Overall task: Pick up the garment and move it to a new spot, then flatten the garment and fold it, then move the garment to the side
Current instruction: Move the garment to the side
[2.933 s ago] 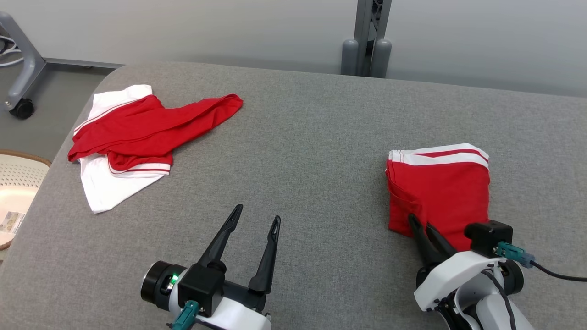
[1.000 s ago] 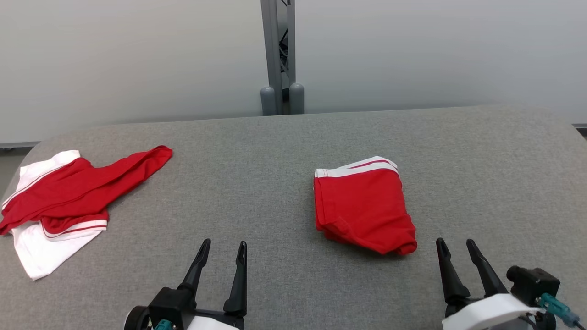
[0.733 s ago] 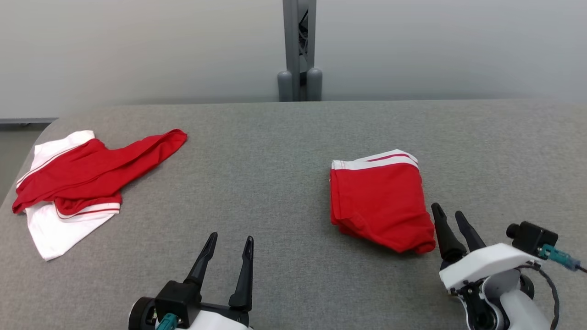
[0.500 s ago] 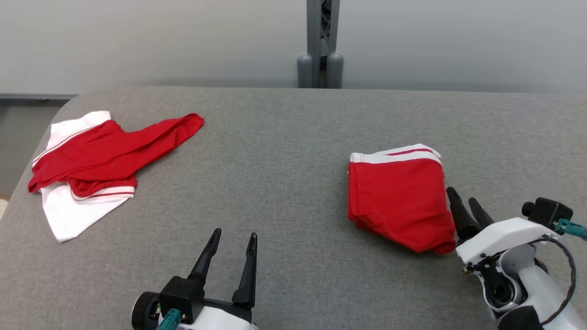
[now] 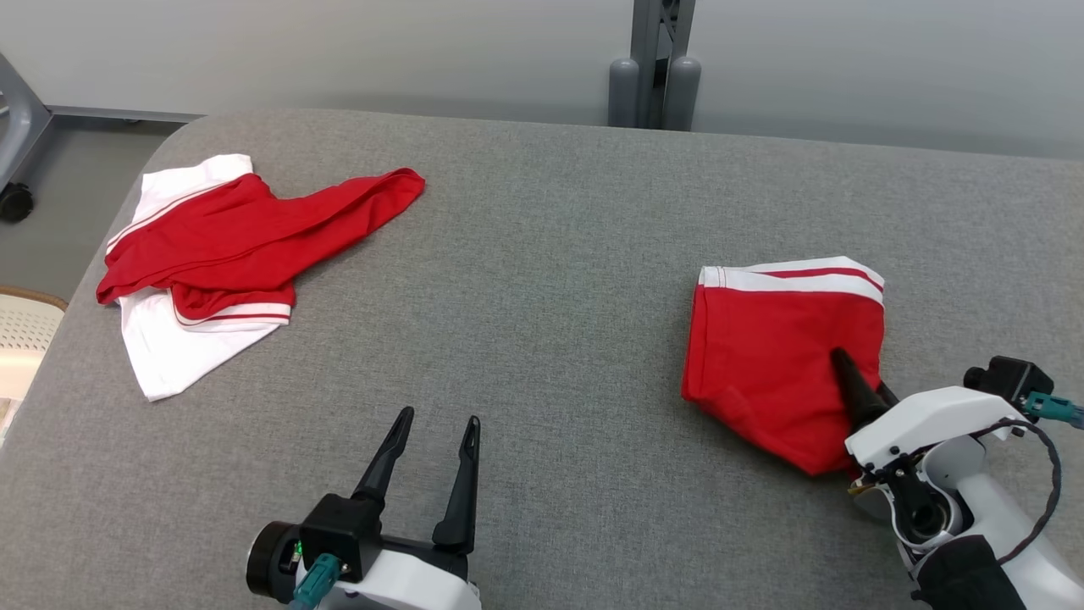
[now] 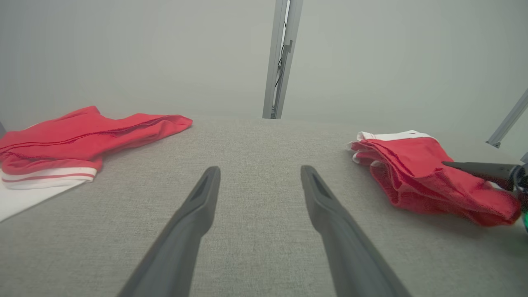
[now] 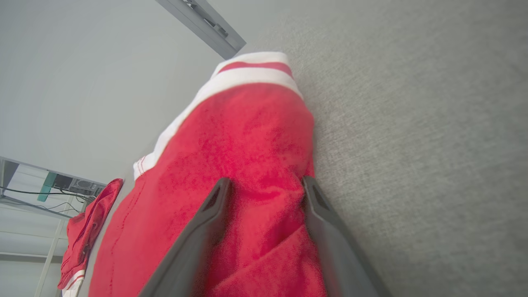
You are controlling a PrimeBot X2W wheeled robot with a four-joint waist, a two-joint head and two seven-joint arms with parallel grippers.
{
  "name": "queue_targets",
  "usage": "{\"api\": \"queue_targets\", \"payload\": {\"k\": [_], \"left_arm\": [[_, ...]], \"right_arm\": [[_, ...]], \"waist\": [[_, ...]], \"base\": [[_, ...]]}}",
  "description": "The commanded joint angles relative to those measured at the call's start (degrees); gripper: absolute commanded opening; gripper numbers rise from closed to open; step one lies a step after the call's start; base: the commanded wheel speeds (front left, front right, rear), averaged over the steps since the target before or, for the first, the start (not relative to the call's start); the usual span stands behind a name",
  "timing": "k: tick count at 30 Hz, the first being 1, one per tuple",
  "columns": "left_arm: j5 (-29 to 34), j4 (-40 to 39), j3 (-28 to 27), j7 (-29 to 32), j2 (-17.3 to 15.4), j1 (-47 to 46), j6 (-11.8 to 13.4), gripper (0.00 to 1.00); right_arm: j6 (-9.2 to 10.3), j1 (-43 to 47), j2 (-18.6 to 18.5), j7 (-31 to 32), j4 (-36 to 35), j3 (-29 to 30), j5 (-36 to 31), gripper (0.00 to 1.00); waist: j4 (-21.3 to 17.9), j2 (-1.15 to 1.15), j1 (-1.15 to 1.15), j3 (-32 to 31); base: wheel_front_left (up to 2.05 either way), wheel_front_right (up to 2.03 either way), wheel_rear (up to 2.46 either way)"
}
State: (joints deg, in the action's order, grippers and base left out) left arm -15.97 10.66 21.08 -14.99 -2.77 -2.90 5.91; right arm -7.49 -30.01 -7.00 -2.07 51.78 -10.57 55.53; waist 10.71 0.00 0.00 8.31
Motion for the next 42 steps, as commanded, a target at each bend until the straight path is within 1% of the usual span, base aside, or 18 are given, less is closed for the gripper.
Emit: {"api": "queue_targets", "payload": {"k": [1,2,3,4,11,16,21,26,27,28,32,33,38,42], "left_arm": [[0.33,0.01,-0.23,-0.22,-0.24,-1.08,0.1,1.0],[0.3,-0.02,-0.28,-0.22,-0.23,-1.12,0.21,1.0],[0.26,-0.02,-0.31,-0.22,-0.23,-1.12,0.22,1.0],[0.23,-0.01,-0.32,-0.22,-0.23,-1.11,0.31,1.0],[0.55,-0.3,-0.61,-0.22,-0.23,-1.04,0.39,1.0],[1.26,-1.7,-1.11,-0.22,-0.23,-0.98,-0.23,1.0],[2.39,-4.13,-1.98,-0.22,-0.23,-0.46,-1.26,1.0],[3.71,-4.9,-2.67,-0.22,-0.29,-0.97,-2.37,1.0],[3.71,-4.9,-2.67,-0.22,-0.29,-0.97,-2.37,1.0],[4.18,-4.93,-2.74,-0.22,-0.3,-1.04,-2.75,1.0],[4.93,-4.84,-2.83,-0.21,-0.28,-0.92,-3.36,1.0],[4.93,-4.84,-2.83,-0.21,-0.28,-0.92,-3.36,1.0],[5.5,-4.79,-2.54,-0.21,-0.39,-0.89,-4.4,1.0],[6.32,-4.83,-2.22,-0.22,-0.73,-1.71,-5.3,1.0]], "right_arm": [[0.0,-0.49,-0.35,-0.64,0.51,-0.52,-0.21,0.34],[0.0,-0.53,-0.38,-0.97,0.92,-1.02,-0.4,0.17],[0.0,-0.62,-0.36,-1.36,1.29,-1.48,-0.41,0.05],[0.0,-0.77,-0.47,-1.88,1.61,-2.0,-0.57,0.0],[0.0,-1.44,-1.28,-5.34,1.64,-4.84,-0.15,0.0],[0.0,-1.98,-1.81,-7.72,1.67,-7.19,-0.89,0.0],[0.0,-2.47,-2.06,-9.4,0.95,-9.09,-0.52,0.0],[0.0,-3.09,-2.03,-10.37,0.91,-10.69,0.35,0.0],[0.0,-3.09,-2.03,-10.37,0.91,-10.69,0.35,0.0],[0.0,-3.17,-2.07,-10.75,0.93,-11.21,0.67,0.0],[0.0,-3.0,-1.86,-11.33,0.81,-12.25,1.55,0.0],[0.0,-3.0,-1.86,-11.33,0.81,-12.25,1.55,0.0],[0.0,-3.0,-1.74,-11.91,0.71,-13.27,2.75,0.0],[0.0,-3.88,-1.77,-12.35,0.86,-13.98,3.18,0.0]], "waist": [[0.0,0.0,0.0,-0.04],[-0.03,0.0,0.0,-0.06],[-0.06,0.0,0.0,-0.1],[-0.11,0.0,0.0,-0.15],[-1.24,0.0,0.0,-0.49],[-3.52,0.0,0.0,-0.85],[-7.62,0.0,0.0,-0.38],[-12.93,0.0,0.0,0.02],[-12.93,0.0,0.0,0.02],[-14.97,0.0,0.0,0.12],[-19.16,0.0,0.0,0.4],[-19.16,0.0,0.0,0.4],[-24.02,0.0,0.0,0.98],[-27.02,0.0,0.0,2.17]], "base": [[0.0,0.0,0.0],[0.0,0.0,0.0],[0.0,0.0,0.0],[0.0,0.0,0.0],[0.0,0.0,0.0],[0.0,0.0,0.0],[0.0,0.0,0.0],[0.0,0.0,0.0],[0.0,0.0,0.0],[0.0,0.0,0.0],[0.0,0.0,0.0],[0.0,0.0,0.0],[0.0,0.0,0.0],[0.0,0.0,0.0]]}}
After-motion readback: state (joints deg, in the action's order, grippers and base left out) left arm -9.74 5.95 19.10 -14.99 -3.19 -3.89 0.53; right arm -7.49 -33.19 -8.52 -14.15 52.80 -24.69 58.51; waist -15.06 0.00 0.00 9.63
